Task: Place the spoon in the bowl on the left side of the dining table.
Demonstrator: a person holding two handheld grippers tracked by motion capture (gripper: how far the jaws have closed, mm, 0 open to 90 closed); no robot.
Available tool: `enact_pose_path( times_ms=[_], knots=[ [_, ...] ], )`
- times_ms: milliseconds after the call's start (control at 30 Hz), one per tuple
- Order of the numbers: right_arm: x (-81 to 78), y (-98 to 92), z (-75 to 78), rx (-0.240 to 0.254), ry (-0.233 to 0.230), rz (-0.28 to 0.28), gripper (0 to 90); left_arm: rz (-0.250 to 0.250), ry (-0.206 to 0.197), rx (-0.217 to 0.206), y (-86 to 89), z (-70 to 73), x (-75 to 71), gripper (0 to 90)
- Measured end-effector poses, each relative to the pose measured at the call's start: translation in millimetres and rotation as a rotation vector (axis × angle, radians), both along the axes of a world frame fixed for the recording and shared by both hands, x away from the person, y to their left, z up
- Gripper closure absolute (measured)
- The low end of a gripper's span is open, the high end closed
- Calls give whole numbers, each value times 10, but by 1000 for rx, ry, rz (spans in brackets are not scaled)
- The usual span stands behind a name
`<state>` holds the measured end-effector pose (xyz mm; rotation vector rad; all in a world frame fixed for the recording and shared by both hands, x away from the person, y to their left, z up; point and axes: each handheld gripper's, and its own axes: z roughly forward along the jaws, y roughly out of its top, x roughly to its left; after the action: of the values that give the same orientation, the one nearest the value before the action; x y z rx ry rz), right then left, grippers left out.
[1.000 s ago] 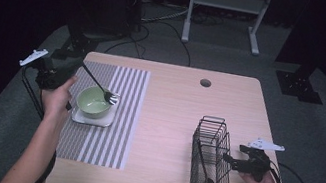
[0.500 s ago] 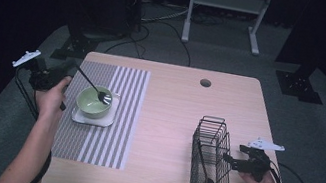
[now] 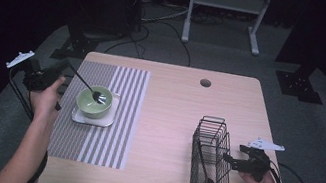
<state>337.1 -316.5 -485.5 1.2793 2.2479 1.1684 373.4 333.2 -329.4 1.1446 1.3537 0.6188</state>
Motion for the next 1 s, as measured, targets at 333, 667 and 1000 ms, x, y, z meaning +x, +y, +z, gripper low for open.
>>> enact_pose_path(
  times_ms=[333, 667, 1000],
  knots=[
    [1, 2, 0, -2, 1, -2, 157, 33, -3, -1, 89, -22, -29, 893],
    [3, 3, -1, -1, 3, -1, 157, 62, -1, -2, 176, -28, -47, 893],
    [4, 6, -2, -4, 3, 0, 157, 89, 4, -2, 258, -42, -65, 893]
  ],
)
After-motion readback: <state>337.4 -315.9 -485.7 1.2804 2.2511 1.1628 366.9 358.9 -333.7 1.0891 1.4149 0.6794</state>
